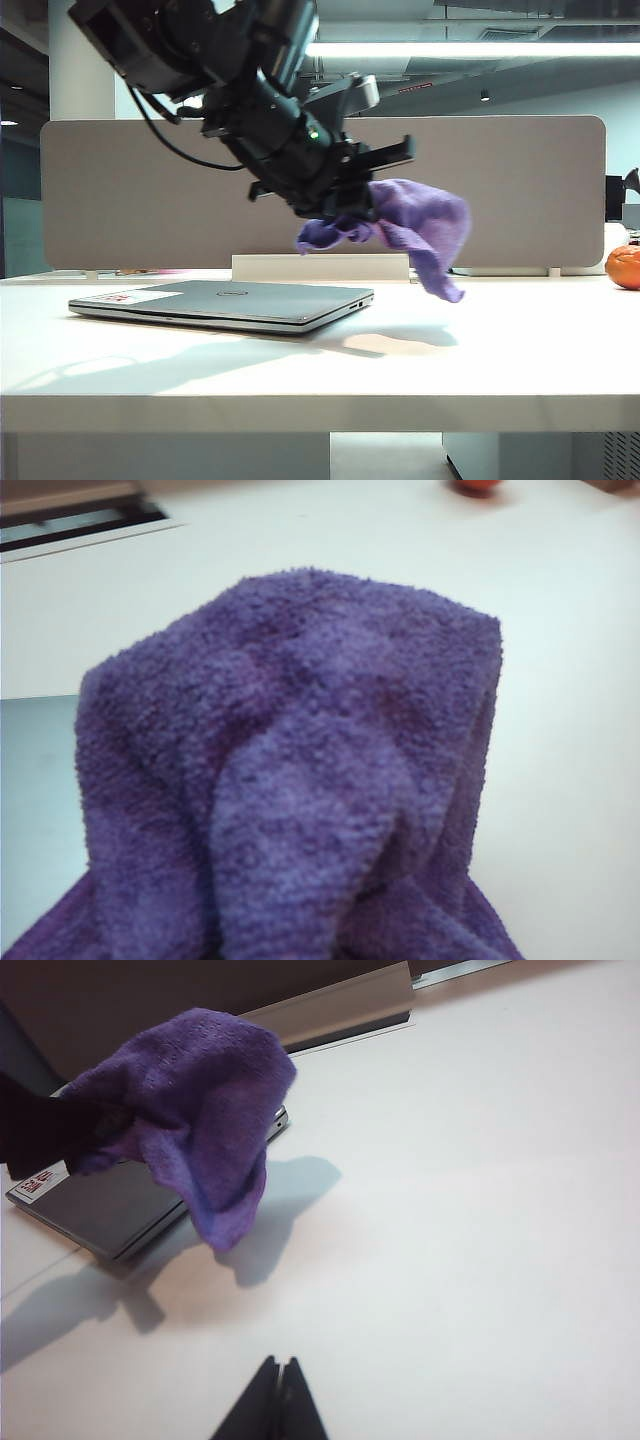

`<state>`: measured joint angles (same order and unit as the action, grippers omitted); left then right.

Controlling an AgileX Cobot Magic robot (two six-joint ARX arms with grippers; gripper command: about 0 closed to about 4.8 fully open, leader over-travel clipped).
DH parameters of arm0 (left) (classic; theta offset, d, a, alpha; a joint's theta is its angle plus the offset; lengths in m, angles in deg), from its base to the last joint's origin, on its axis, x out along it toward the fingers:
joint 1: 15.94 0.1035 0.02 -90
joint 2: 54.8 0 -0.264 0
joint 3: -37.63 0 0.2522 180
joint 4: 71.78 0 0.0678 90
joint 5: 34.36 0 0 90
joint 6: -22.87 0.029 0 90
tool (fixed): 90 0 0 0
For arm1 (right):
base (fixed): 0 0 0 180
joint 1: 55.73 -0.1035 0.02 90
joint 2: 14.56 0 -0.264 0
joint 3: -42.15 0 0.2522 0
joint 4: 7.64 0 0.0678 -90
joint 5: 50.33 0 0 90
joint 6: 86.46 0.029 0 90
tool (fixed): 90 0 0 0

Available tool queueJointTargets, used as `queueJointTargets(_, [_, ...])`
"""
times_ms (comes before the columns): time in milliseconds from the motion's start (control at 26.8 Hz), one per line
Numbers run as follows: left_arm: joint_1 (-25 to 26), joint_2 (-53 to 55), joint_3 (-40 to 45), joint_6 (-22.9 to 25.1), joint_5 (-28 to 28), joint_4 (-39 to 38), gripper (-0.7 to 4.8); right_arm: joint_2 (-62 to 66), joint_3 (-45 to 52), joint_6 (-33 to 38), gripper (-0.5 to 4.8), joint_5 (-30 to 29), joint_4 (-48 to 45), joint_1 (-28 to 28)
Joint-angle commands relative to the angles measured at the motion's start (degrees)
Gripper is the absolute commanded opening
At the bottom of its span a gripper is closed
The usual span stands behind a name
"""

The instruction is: Pick up the purple rag and put it over the laptop.

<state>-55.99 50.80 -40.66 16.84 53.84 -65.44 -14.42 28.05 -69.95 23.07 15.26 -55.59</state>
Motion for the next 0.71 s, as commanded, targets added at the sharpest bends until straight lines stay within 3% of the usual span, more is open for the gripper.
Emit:
queueJointTargets(37, [3.96,-0.48,-0.15,0.02,-0.15,-0.37,-0.06,-0.04,0.20,-0.04,0.22,-0.04,-0.39,-0.04])
queueJointTargets(710, [19.98,0.44,-0.15,0.77,-0.98,-5.44,-0.04,-0.04,0.20,-0.07,0.22,-0.04,-0.39,-0.04])
